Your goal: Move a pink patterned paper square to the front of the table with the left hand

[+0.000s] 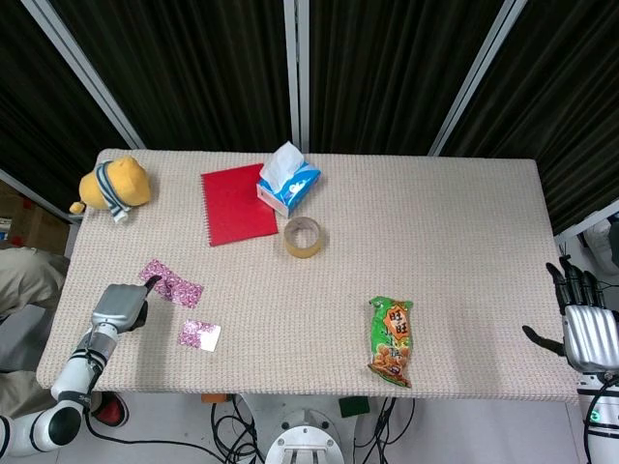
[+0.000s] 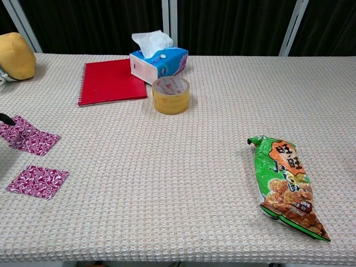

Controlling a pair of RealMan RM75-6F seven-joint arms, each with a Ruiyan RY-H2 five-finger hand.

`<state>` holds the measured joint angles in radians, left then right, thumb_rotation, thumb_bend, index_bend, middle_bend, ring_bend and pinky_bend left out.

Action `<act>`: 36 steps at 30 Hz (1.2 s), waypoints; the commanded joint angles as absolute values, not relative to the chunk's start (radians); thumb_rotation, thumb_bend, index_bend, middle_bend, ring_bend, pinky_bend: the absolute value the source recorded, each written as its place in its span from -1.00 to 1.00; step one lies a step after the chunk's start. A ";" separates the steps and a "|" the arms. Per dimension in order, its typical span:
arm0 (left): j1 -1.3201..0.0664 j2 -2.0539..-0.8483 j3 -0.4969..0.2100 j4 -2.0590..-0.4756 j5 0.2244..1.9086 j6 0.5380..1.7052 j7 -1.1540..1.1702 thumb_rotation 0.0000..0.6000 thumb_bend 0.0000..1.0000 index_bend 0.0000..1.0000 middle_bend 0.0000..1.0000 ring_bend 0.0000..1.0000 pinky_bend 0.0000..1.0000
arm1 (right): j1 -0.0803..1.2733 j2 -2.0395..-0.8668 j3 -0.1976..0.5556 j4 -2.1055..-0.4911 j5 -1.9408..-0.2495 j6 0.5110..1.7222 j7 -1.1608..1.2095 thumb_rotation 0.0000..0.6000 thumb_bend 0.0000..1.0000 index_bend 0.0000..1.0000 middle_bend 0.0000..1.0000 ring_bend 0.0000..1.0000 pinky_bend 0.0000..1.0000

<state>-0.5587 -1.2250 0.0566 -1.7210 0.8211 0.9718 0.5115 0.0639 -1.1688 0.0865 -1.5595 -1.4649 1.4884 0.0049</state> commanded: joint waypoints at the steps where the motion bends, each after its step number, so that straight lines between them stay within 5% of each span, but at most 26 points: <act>1: -0.559 -1.227 0.057 -1.716 0.822 0.966 0.506 1.00 0.49 -0.79 0.79 0.67 0.71 | 0.066 -1.166 0.087 -1.567 -1.466 1.487 -0.003 1.00 -0.56 -1.00 -1.00 -1.00 -1.00; 36: -0.656 -1.209 0.066 -1.624 0.691 0.796 0.481 1.00 0.49 -0.72 0.80 0.68 0.71 | 0.066 -1.181 0.083 -1.559 -1.459 1.480 -0.014 1.00 -0.55 -1.00 -1.00 -1.00 -1.00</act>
<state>-0.6525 -1.2087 0.0662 -1.6282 0.6952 0.7992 0.4830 0.0657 -1.1808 0.0833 -1.5595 -1.4588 1.4800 -0.0144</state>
